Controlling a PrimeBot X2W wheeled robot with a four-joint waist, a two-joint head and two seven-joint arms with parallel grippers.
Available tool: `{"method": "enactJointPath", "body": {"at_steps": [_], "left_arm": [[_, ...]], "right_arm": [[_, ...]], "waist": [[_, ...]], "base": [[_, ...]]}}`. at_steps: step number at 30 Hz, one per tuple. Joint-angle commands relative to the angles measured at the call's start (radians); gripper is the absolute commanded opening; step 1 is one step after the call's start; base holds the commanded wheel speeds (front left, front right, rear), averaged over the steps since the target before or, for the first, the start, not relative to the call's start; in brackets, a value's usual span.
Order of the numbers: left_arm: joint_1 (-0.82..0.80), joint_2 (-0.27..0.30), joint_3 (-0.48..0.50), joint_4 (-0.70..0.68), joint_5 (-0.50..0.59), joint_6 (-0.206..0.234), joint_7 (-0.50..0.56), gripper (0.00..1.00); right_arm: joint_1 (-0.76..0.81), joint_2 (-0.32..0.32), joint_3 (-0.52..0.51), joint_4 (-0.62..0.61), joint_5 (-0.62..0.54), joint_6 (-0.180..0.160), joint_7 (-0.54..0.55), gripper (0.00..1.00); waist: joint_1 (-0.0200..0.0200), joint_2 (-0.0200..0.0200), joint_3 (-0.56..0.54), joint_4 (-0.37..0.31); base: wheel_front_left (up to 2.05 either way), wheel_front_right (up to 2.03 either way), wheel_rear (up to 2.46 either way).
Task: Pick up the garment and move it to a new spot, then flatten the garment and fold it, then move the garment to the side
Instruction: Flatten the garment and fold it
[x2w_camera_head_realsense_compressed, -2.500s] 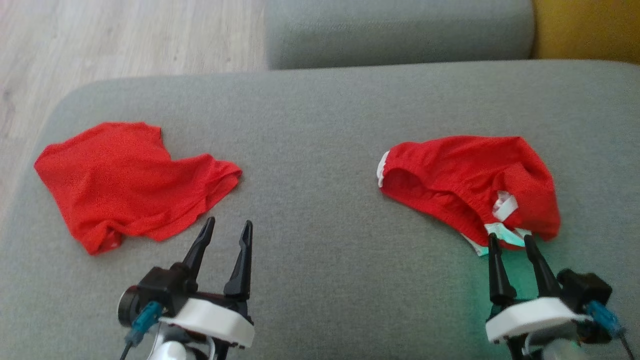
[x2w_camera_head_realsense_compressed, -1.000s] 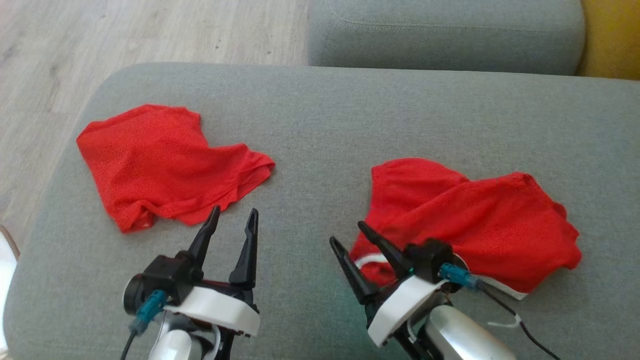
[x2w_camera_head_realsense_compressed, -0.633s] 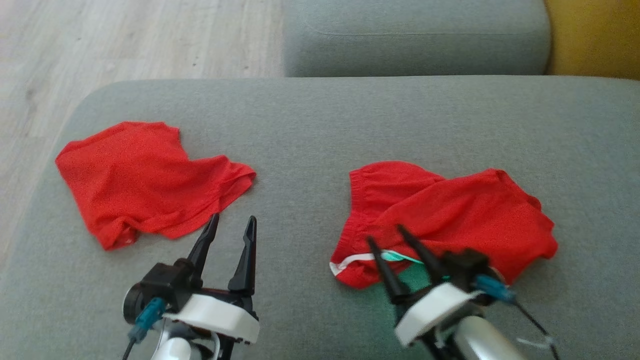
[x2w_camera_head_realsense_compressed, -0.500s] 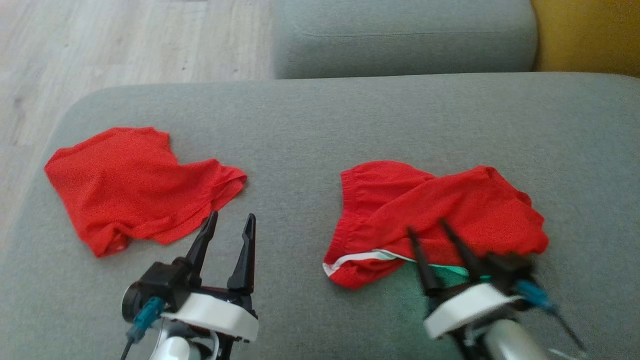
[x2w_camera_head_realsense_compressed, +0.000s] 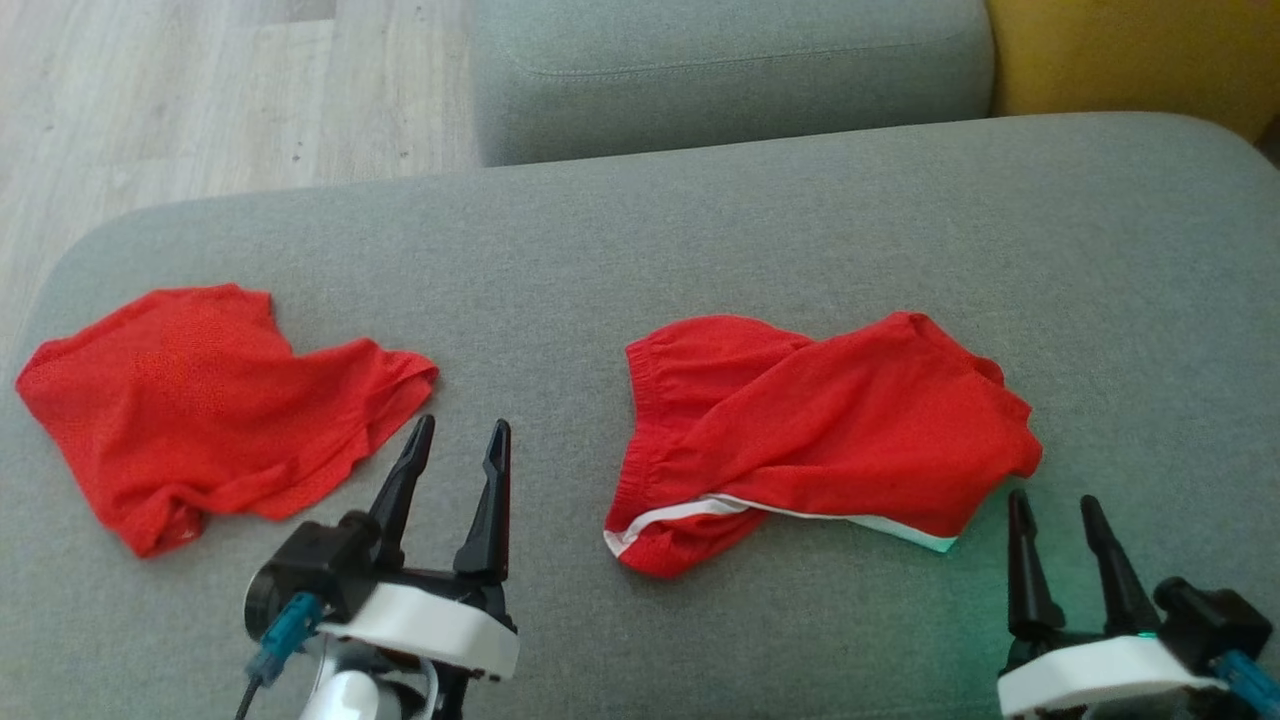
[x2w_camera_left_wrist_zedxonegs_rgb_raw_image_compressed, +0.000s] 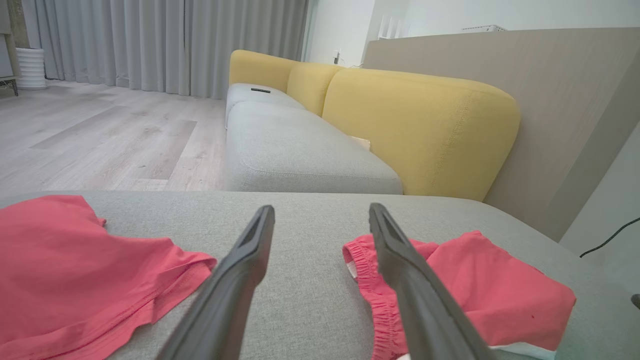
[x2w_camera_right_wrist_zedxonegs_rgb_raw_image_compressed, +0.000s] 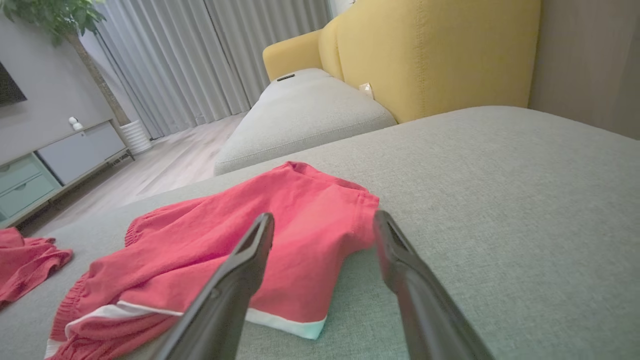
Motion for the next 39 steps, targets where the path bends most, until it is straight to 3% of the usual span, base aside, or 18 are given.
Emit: {"method": "enactJointPath", "body": {"at_steps": [1,8,20,27,28,29,30,39], "left_arm": [[-0.033,-0.002,0.03,-0.036,-0.005,0.006,-0.012,1.0],[-0.037,-0.002,0.02,-0.028,0.0,-0.001,-0.012,1.0],[-0.056,-0.002,0.006,-0.011,0.004,-0.007,-0.012,1.0],[-0.069,-0.002,0.004,-0.007,0.008,-0.007,-0.012,1.0],[-0.071,-0.002,0.005,-0.006,0.009,-0.007,-0.012,1.0],[-0.071,-0.002,0.006,-0.005,0.01,-0.008,-0.012,1.0],[-0.072,-0.002,0.007,-0.005,0.01,-0.008,-0.012,1.0],[-0.062,-0.002,0.015,0.006,0.003,-0.003,-0.012,1.0]], "right_arm": [[-0.037,-0.005,0.015,-0.028,0.012,0.005,-0.011,1.0],[-0.085,-0.005,-0.032,0.041,0.027,0.005,-0.011,1.0],[-0.272,-0.005,-0.1,0.332,0.086,0.005,-0.011,1.0],[-0.35,-0.005,-0.101,0.427,0.068,0.005,-0.011,1.0],[-0.357,-0.005,-0.1,0.432,0.066,0.005,-0.011,0.66],[-0.364,-0.005,-0.097,0.434,0.065,0.005,-0.011,0.17],[-0.368,-0.005,-0.092,0.43,0.059,0.005,-0.011,0.0],[-0.332,-0.005,-0.072,0.304,-0.054,0.005,-0.011,0.0]], "waist": [[0.0,0.0,0.002,-0.003],[0.0,0.0,0.011,0.005],[0.0,0.0,0.066,0.057],[0.0,0.0,0.087,0.072],[0.0,0.0,0.088,0.073],[0.0,0.0,0.089,0.073],[0.0,0.0,0.09,0.073],[0.0,0.0,0.056,0.052]], "base": [[0.0,0.0,0.0],[0.0,0.0,0.0],[0.0,0.0,0.0],[0.0,0.0,0.0],[0.0,0.0,0.0],[0.0,0.0,0.0],[0.0,0.0,0.0],[0.0,0.0,0.0]]}}
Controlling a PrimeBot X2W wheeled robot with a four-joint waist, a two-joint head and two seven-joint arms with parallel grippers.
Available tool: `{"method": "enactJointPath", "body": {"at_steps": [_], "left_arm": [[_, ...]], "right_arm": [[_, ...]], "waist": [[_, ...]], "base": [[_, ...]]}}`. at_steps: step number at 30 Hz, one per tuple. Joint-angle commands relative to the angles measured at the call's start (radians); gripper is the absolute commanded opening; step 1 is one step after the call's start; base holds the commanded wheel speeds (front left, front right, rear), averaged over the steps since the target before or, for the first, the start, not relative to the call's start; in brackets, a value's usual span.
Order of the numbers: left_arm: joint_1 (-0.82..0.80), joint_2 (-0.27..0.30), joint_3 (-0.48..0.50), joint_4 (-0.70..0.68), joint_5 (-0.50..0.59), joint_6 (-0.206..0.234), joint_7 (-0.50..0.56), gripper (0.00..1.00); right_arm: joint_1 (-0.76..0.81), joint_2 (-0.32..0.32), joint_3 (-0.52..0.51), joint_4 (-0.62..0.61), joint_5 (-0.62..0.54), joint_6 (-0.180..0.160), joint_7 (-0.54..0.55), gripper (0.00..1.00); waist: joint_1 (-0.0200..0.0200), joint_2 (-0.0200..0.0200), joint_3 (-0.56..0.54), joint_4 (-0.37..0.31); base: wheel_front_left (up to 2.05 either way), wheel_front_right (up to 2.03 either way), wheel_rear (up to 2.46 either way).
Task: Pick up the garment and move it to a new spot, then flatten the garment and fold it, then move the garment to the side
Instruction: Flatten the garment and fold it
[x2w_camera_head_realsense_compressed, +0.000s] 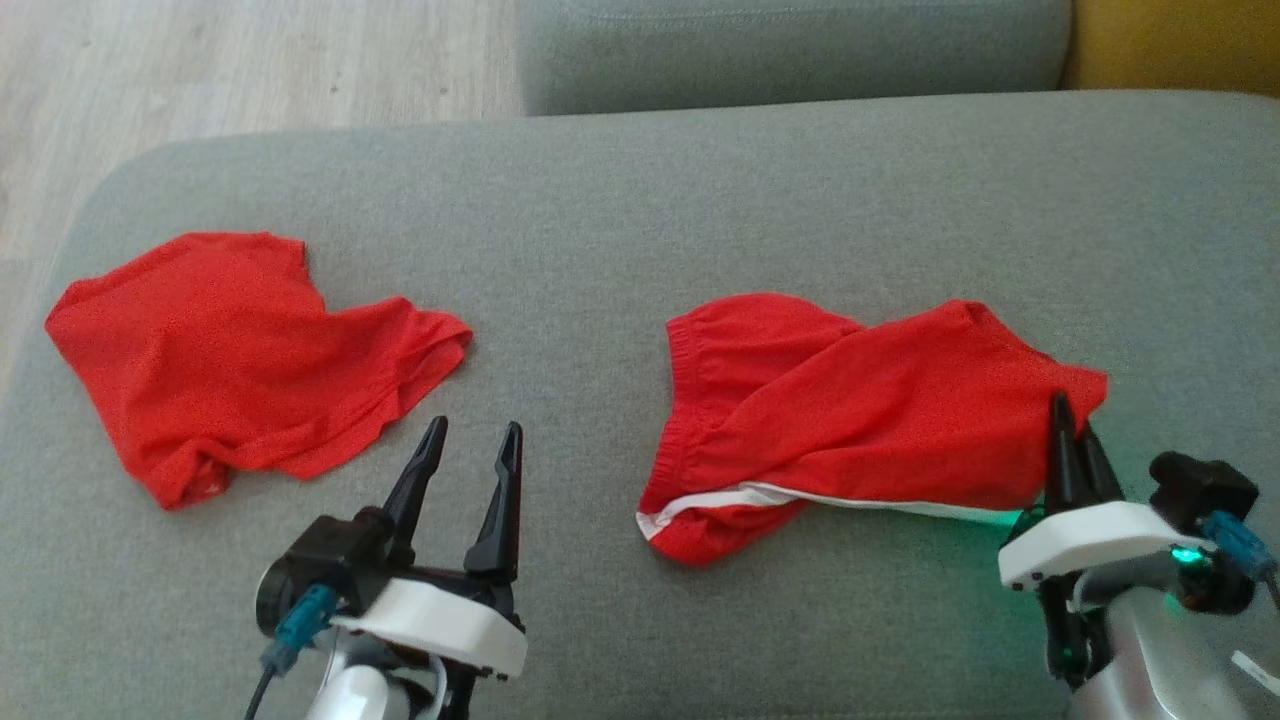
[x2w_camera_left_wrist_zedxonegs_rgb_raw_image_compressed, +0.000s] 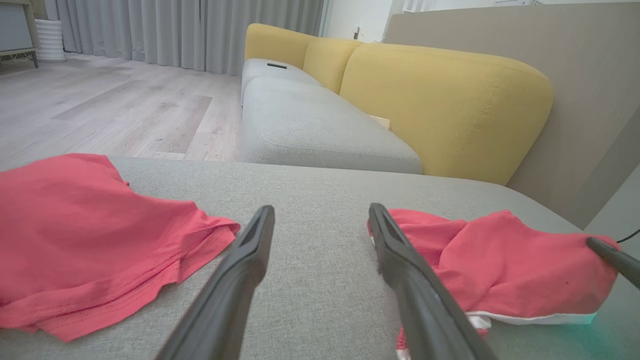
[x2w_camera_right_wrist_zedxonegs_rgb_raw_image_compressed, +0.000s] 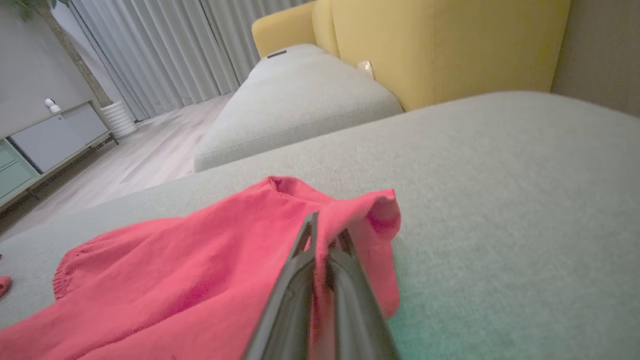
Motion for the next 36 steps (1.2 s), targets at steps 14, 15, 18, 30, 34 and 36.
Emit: {"method": "enactJointPath", "body": {"at_steps": [14,15,18,30,34,36], "left_arm": [[-0.013,-0.002,0.02,-0.042,-0.016,0.014,-0.012,1.0],[-0.011,-0.002,0.02,-0.042,-0.015,0.013,-0.012,1.0],[-0.009,-0.002,0.019,-0.042,-0.012,0.009,-0.012,1.0],[-0.034,-0.002,0.006,-0.038,-0.01,0.001,-0.012,1.0],[-0.038,-0.002,0.003,-0.036,-0.01,0.0,-0.012,1.0],[-0.039,-0.002,0.003,-0.035,-0.01,0.001,-0.012,1.0]], "right_arm": [[0.101,-0.006,-0.087,-0.315,-0.23,0.005,0.064,0.0],[0.102,-0.006,-0.091,-0.321,-0.245,0.005,0.079,0.0],[0.091,-0.006,-0.109,-0.307,-0.29,0.005,0.116,0.0],[-0.054,-0.006,-0.204,-0.007,-0.487,0.005,0.117,0.0],[-0.093,-0.006,-0.222,0.112,-0.5,0.005,0.109,0.0],[-0.106,-0.006,-0.231,0.163,-0.509,0.005,0.101,0.0]], "waist": [[0.0,0.0,-0.058,0.002],[0.0,0.0,-0.056,0.005],[0.0,0.0,-0.047,0.016],[0.0,0.0,-0.012,0.052],[0.0,0.0,-0.008,0.059],[0.0,0.0,-0.008,0.058]], "base": [[0.0,0.0,0.0],[0.0,0.0,0.0],[0.0,0.0,0.0],[0.0,0.0,0.0],[0.0,0.0,0.0],[0.0,0.0,0.0]]}}
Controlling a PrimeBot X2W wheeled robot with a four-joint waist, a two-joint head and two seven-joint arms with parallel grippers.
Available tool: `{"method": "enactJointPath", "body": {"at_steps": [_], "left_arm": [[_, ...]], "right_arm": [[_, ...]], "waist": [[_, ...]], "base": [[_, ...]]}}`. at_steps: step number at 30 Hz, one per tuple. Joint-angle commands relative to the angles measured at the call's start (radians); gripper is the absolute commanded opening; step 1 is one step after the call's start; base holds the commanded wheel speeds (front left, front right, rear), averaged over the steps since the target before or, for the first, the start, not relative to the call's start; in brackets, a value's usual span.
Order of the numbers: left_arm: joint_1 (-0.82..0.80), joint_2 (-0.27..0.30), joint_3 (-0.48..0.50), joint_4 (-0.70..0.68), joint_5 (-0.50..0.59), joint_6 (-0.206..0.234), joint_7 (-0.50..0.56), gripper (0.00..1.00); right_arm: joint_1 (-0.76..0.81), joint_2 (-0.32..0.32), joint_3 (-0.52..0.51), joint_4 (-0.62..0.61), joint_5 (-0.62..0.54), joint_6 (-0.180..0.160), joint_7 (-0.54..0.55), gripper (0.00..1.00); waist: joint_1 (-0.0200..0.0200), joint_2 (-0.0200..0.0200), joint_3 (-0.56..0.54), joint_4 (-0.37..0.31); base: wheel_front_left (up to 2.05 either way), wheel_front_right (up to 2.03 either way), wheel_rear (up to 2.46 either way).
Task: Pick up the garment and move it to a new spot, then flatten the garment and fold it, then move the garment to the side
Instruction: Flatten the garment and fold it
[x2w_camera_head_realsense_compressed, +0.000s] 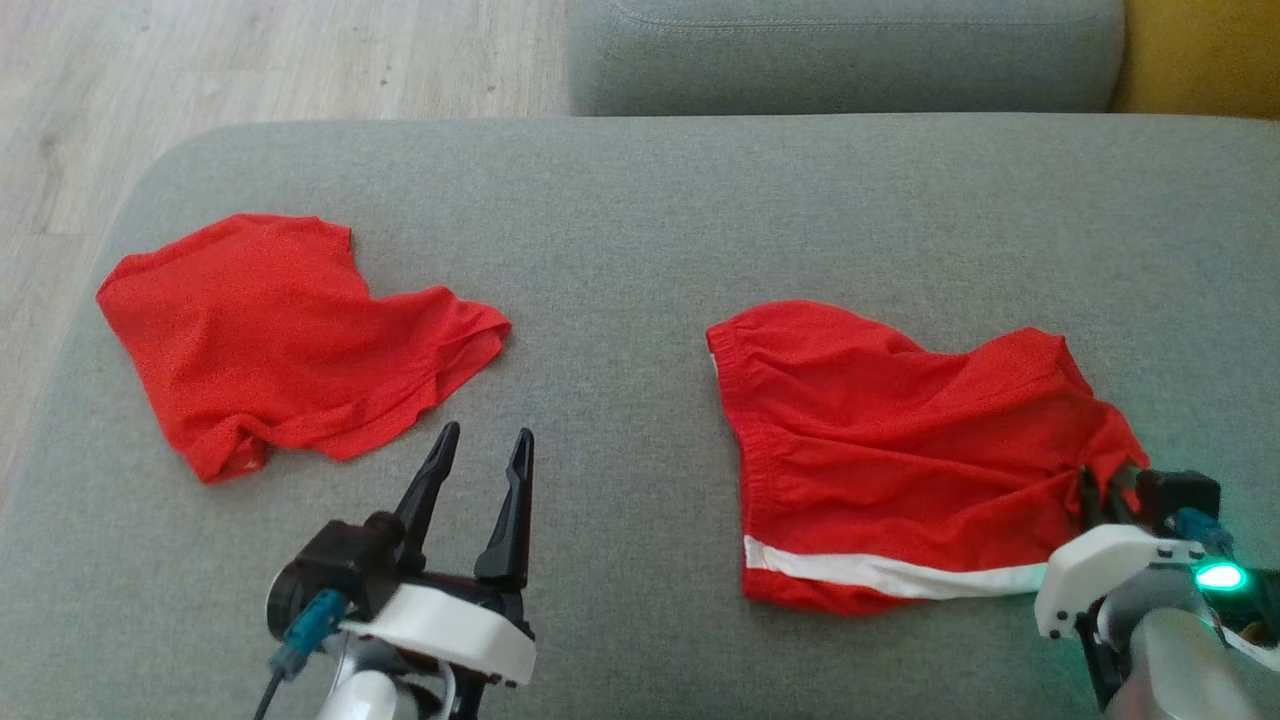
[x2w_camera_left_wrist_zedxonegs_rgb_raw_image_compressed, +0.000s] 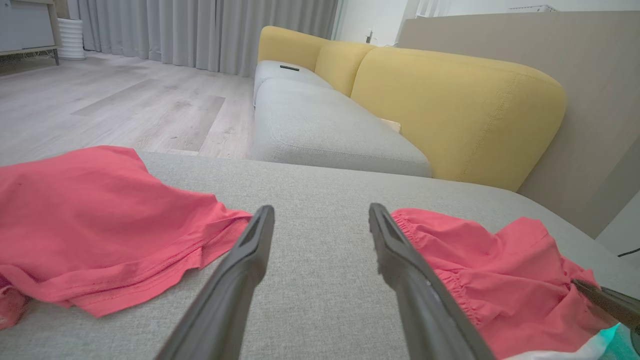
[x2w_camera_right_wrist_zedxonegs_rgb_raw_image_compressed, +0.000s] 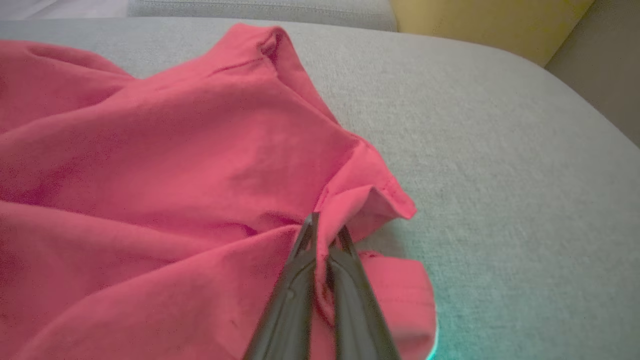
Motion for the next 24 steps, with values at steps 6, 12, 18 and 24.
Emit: {"method": "enactJointPath", "body": {"at_steps": [6,12,18,24], "left_arm": [[-0.048,-0.002,0.03,-0.028,-0.001,0.002,-0.012,1.0],[-0.041,-0.002,0.036,-0.032,-0.004,0.006,-0.012,1.0],[-0.032,-0.002,0.042,-0.05,-0.008,0.01,-0.012,1.0],[-0.035,-0.002,0.041,-0.069,-0.018,0.012,-0.012,1.0]], "right_arm": [[-0.086,-0.007,-0.026,0.077,-0.016,0.005,-0.082,1.0],[-0.097,-0.007,-0.013,0.08,0.058,0.005,-0.123,1.0],[-0.018,-0.007,0.065,-0.107,0.221,0.005,-0.128,1.0],[0.144,-0.007,0.114,-0.361,0.368,0.005,-0.128,1.0]], "waist": [[-0.0001,0.0,-0.008,-0.014],[-0.0001,0.0,-0.029,-0.041],[-0.0001,0.0,-0.048,-0.083],[-0.0001,0.0,-0.051,-0.117]], "base": [[0.0,0.0,0.0],[0.0,0.0,0.0],[0.0,0.0,0.0],[0.0,0.0,0.0]]}}
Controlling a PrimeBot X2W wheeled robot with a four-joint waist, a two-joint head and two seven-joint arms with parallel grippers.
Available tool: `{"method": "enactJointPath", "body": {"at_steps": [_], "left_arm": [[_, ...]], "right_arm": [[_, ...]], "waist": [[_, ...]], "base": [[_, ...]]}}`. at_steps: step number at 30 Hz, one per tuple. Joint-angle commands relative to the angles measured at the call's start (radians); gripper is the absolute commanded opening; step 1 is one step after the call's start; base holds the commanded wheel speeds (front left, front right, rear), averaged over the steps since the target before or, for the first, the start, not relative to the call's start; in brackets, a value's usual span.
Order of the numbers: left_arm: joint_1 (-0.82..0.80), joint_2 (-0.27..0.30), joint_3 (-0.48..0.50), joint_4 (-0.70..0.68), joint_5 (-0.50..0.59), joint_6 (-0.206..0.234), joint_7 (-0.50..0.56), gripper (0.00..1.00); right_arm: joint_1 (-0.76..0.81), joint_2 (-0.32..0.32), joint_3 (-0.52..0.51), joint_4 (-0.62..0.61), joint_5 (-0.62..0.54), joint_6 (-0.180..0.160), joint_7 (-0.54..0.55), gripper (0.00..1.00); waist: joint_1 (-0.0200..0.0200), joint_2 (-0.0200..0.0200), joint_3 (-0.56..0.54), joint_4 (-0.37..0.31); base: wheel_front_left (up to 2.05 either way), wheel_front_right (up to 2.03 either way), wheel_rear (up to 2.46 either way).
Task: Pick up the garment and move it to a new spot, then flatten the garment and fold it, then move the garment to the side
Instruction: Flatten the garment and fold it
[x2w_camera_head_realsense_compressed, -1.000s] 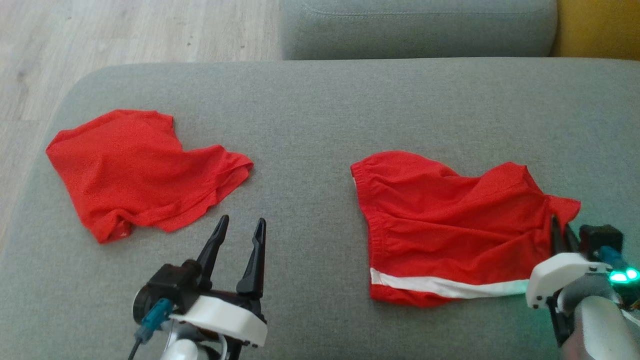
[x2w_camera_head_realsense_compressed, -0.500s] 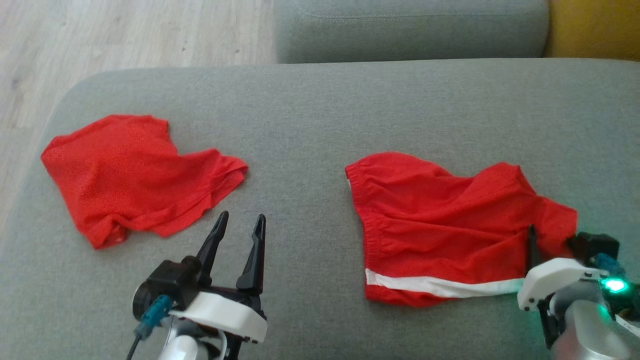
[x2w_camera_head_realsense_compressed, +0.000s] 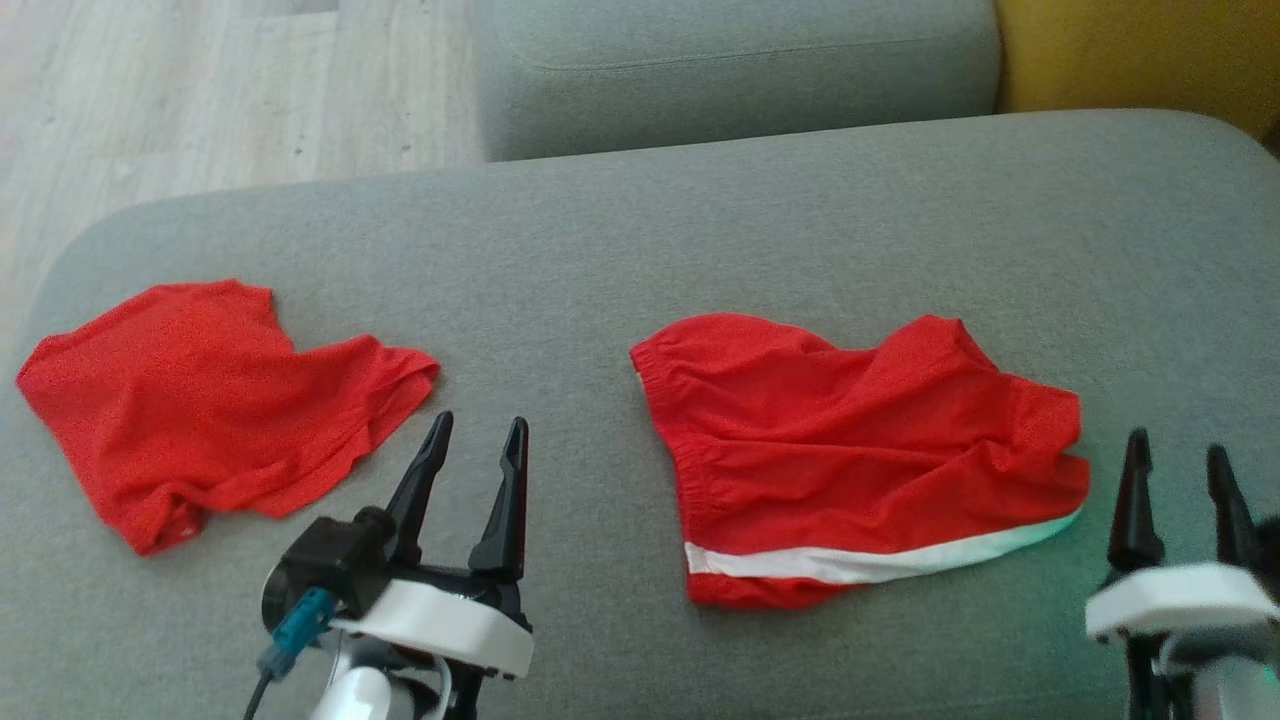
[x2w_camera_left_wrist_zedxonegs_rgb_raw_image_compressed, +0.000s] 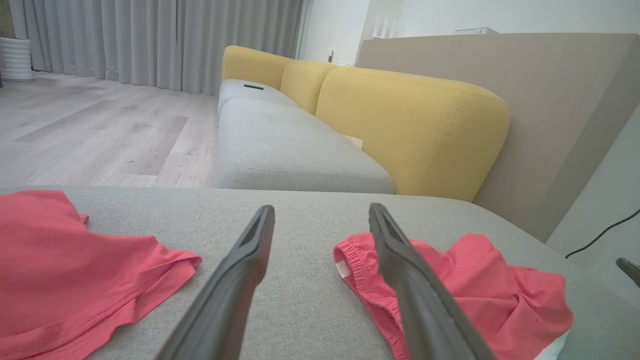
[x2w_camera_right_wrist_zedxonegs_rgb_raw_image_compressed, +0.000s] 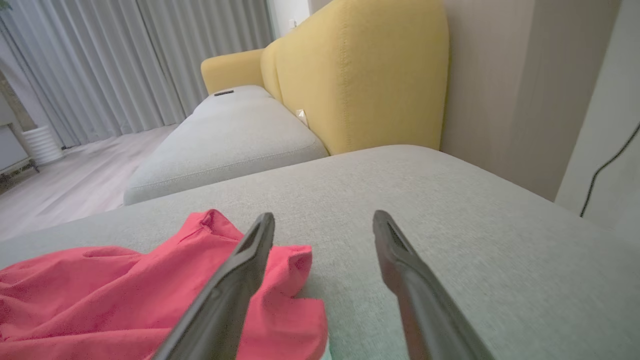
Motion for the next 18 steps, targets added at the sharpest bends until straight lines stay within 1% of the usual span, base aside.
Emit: {"method": "enactJointPath", "body": {"at_steps": [1,3,7,12,18], "left_arm": [[-0.035,-0.002,0.032,-0.04,-0.004,0.004,-0.012,1.0],[-0.036,-0.002,0.031,-0.044,-0.009,0.004,-0.012,1.0],[-0.042,-0.002,0.018,-0.036,-0.017,-0.002,-0.012,1.0],[-0.067,-0.002,-0.016,-0.009,-0.014,-0.021,-0.012,1.0],[-0.128,-0.002,-0.128,0.092,-0.009,-0.062,-0.012,1.0]], "right_arm": [[-0.007,-0.007,0.033,-0.058,0.024,0.005,-0.013,1.0],[0.037,-0.007,0.052,-0.113,0.063,0.005,-0.013,1.0],[0.092,-0.007,0.093,-0.181,0.084,0.005,-0.013,1.0],[0.085,-0.007,0.084,-0.2,0.095,0.005,-0.013,1.0],[0.068,-0.007,0.055,-0.193,0.078,0.005,-0.013,1.0]], "waist": [[0.0,0.0,0.0,-0.006],[0.0,0.0,0.001,-0.016],[0.0,0.0,0.011,-0.031],[0.0,0.0,0.031,-0.042],[0.0,0.0,0.068,-0.047]], "base": [[0.0,0.0,0.0],[0.0,0.0,0.0],[0.0,0.0,0.0],[0.0,0.0,0.0],[0.0,0.0,0.0]]}}
